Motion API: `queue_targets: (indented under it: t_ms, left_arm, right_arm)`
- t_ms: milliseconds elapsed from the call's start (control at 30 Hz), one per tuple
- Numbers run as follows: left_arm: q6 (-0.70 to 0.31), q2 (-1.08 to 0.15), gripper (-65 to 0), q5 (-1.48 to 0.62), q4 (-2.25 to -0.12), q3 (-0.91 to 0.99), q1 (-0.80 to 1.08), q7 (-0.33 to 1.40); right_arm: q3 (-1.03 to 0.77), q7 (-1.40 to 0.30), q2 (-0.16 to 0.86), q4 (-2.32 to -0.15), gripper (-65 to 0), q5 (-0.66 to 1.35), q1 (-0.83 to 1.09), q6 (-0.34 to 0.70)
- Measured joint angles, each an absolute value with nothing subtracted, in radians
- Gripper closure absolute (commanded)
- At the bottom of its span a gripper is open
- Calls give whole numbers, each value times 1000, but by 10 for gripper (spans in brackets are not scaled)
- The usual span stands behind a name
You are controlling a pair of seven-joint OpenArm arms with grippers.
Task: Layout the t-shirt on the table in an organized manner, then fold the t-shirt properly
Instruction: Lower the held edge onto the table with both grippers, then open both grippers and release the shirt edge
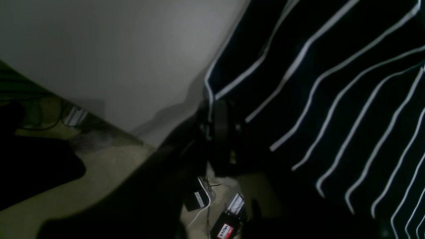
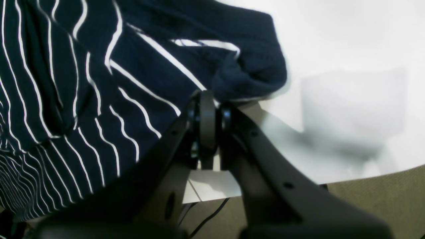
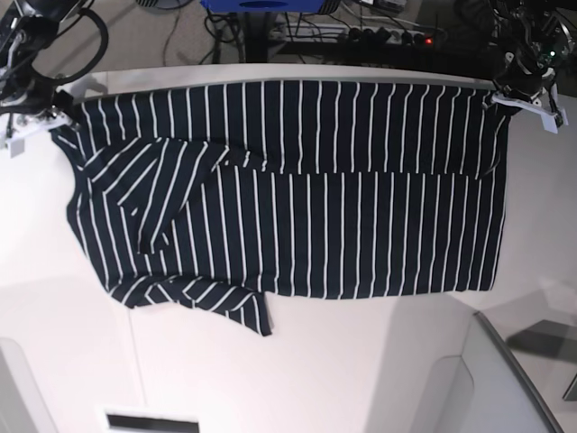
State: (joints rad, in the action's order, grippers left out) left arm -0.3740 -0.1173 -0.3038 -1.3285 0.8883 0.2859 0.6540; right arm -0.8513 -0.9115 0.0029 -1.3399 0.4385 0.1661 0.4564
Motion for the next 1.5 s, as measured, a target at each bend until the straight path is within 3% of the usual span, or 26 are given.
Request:
queue_targets:
  t_ms: [667,733,833,933,1000,1133,1333,1500]
  left_arm:
    - [-369,-121,0,-299,-1328,839,282,650]
    - [-370,-121,0,-300,-1332,822,282,649]
    - [-365,-120,0,-299,-1345,822,280,650]
    - [-270,-120,0,-300,-1369,823,284,654]
    - [-250,-120,-71,-305,-1383,828,286,653]
    - [-184,-122,-201,-304,-1383,831,288,653]
    - [-154,-120,-280,-303,-1383,833,308,654]
    - [-156,-120,-369,-307,-1399,834,321,659]
  right_arm:
    - [-852,-908,5,-1348,-12,445,205,461]
    - [-852,-908,5,-1348,-54,445,205,461]
    - [-855,-904,-7,-1356,-195,480,206,460]
    - [-855,-904,-15,-1362,-332,500,206,465]
    - [-855,-896,-14,-1363,-375,506,206,468]
    - [-855,-894,-14,-1366,-380,505,206,467]
    - [-860,-913,-22,-1432,-381,474,215,445]
    - [-991,-921,-72,-1530,-383,468,218,448]
